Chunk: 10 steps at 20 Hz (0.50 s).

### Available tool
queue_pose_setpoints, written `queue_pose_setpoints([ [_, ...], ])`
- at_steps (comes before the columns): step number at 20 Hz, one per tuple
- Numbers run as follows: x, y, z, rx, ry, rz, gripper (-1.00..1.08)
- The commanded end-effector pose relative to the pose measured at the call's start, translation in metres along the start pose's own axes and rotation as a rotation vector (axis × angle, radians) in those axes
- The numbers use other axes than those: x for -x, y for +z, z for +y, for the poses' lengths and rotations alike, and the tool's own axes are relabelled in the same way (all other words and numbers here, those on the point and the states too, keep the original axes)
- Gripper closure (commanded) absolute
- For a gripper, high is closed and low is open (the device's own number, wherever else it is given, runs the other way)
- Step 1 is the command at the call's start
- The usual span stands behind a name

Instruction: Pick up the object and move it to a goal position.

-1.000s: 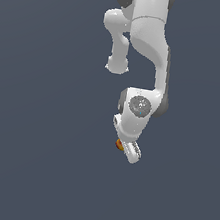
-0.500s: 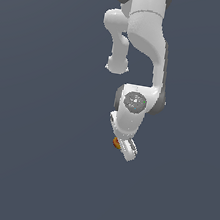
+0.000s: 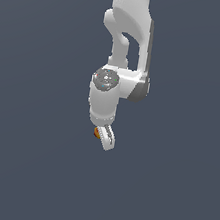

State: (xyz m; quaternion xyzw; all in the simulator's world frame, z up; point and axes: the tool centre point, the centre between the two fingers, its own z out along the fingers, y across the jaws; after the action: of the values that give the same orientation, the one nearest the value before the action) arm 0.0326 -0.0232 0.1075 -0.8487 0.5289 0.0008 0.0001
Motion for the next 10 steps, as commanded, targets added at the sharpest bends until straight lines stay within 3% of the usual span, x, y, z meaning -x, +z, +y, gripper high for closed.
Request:
queue_pose_setpoints([
  [1,-0.024,-0.019,0.013,-0.001,0.0,0.0,1.08],
  [10,-0.096,-0.072,0.05,-0.001,0.0,0.001,1.08],
])
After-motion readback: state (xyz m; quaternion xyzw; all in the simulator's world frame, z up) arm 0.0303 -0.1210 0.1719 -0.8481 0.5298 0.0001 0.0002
